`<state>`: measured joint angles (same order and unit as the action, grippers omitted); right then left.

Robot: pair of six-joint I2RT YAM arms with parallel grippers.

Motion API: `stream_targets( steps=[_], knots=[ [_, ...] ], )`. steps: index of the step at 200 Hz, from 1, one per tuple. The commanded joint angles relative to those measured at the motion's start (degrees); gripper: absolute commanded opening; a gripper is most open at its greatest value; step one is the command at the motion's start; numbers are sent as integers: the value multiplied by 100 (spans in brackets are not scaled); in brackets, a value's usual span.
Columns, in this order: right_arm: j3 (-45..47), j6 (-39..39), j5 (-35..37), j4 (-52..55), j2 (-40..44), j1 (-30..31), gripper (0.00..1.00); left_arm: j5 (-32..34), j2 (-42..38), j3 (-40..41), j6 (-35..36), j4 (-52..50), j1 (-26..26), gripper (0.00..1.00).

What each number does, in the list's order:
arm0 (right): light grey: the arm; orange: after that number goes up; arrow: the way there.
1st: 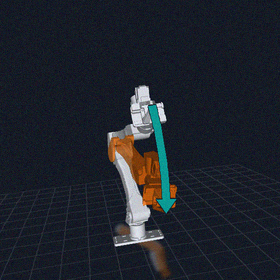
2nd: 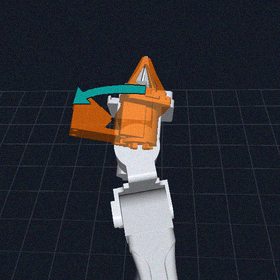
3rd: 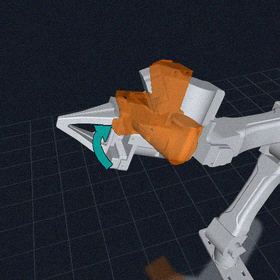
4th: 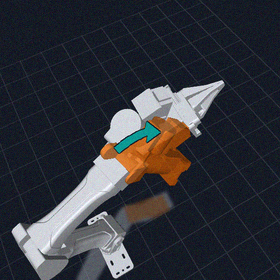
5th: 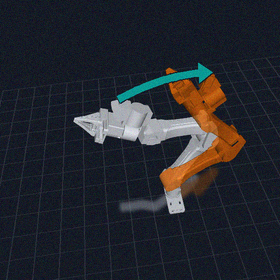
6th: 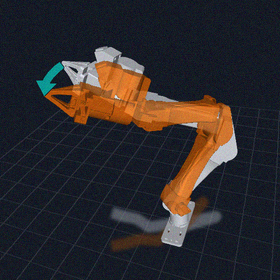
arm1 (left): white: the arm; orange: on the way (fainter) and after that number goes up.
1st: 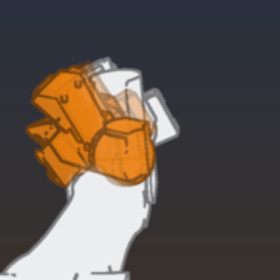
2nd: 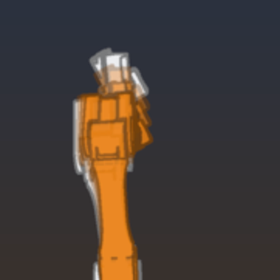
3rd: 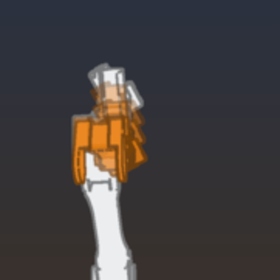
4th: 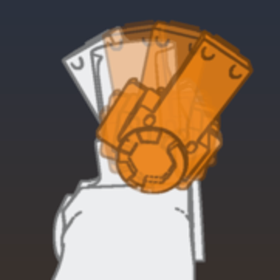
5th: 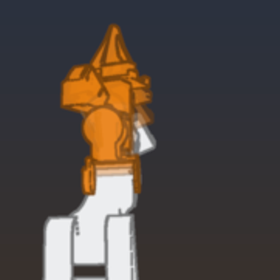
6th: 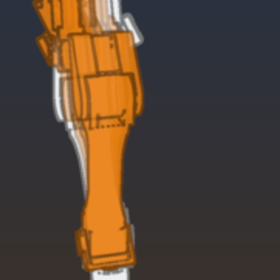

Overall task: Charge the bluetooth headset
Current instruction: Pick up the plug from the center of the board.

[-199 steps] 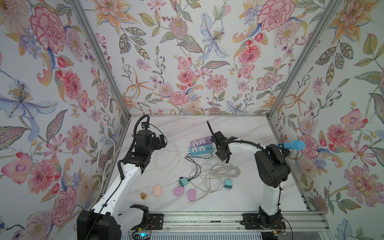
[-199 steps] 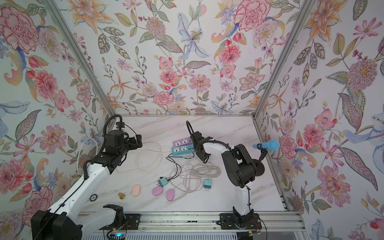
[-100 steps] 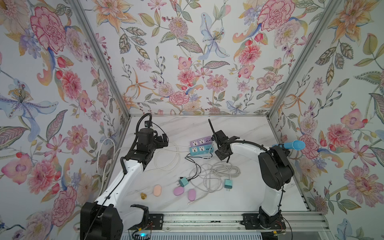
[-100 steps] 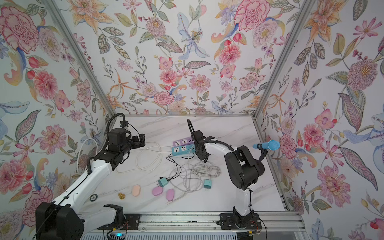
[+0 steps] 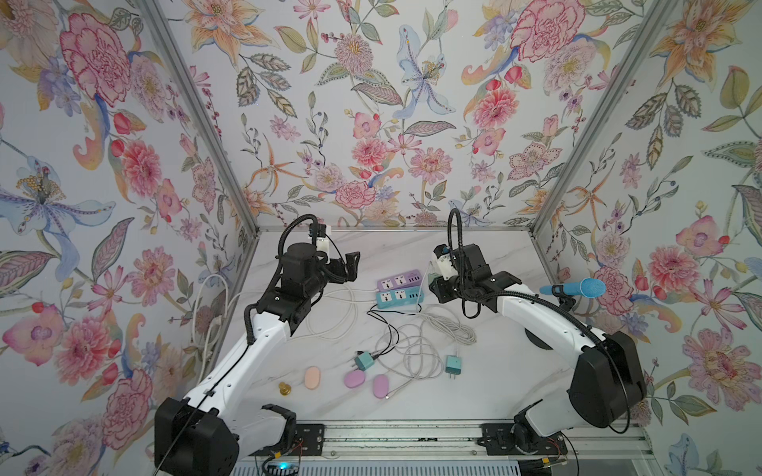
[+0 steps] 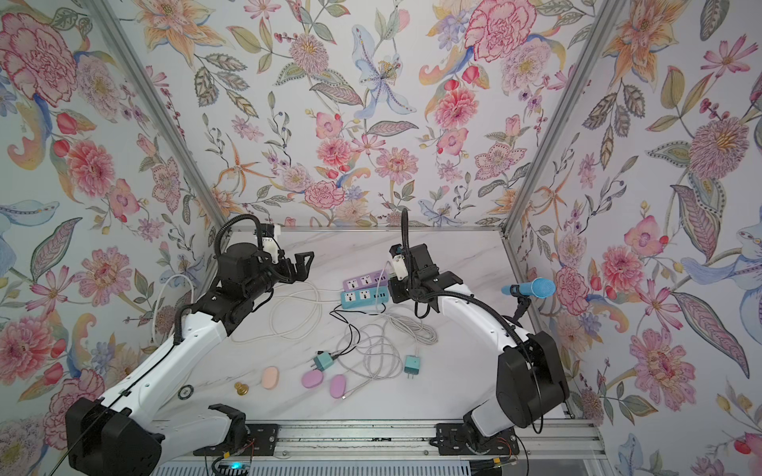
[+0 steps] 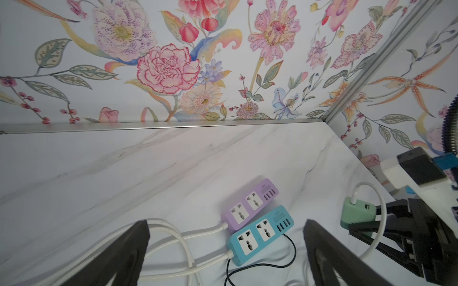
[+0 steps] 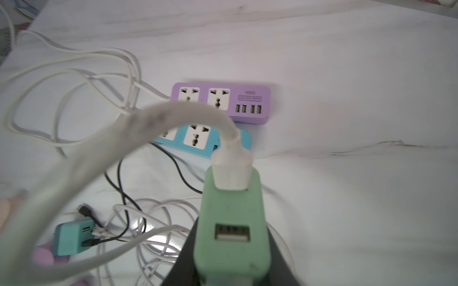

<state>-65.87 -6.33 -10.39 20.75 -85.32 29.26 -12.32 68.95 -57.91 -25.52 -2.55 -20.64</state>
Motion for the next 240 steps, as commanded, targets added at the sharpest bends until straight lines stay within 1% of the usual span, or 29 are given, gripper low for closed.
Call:
stream_targets(
  steps=[1,19,37,53,60,73,93,112,146,173,191,206,240],
  knots=[
    [188,-306,-1498,-1079,408,12,0,-817,-32,-146,-266,510,-147,100],
    [139,-426,-2245,-1476,515,6,0,-1273,101,-132,-535,912,-151,100],
    [3,-635,-2743,-1812,493,10,0,-1514,272,-133,-697,1190,-151,100],
    [-117,-740,-3010,-2005,443,19,0,-1822,433,-107,-866,1465,-153,100],
    [-165,-773,-3134,-2072,420,14,0,-2075,501,-76,-996,1638,-155,100],
    [-244,-868,-3396,-2196,337,11,0,-2597,604,43,-1312,2198,-171,100],
    [-411,-999,-3667,-2290,181,1,0,-3190,659,197,-1715,2946,-179,100],
    [-469,-1147,-3875,-2529,108,-16,0,-3489,582,300,-1738,3058,-194,100],
    [-497,-1847,-4524,-3381,-59,-52,0,-3848,599,404,-1862,3145,-239,100],
    [-486,-2171,-4701,-3779,-136,-46,0,-4096,699,395,-2099,3371,-272,91],
    [-497,-2364,-4835,-3969,-185,-27,0,-4173,703,373,-2087,3456,-292,85],
    [-519,-2366,-4874,-3988,-197,37,0,-4205,750,306,-2101,3467,-300,80],
    [-575,-2184,-4814,-3827,-178,189,0,-4382,932,210,-2423,3827,-348,53]
  ],
)
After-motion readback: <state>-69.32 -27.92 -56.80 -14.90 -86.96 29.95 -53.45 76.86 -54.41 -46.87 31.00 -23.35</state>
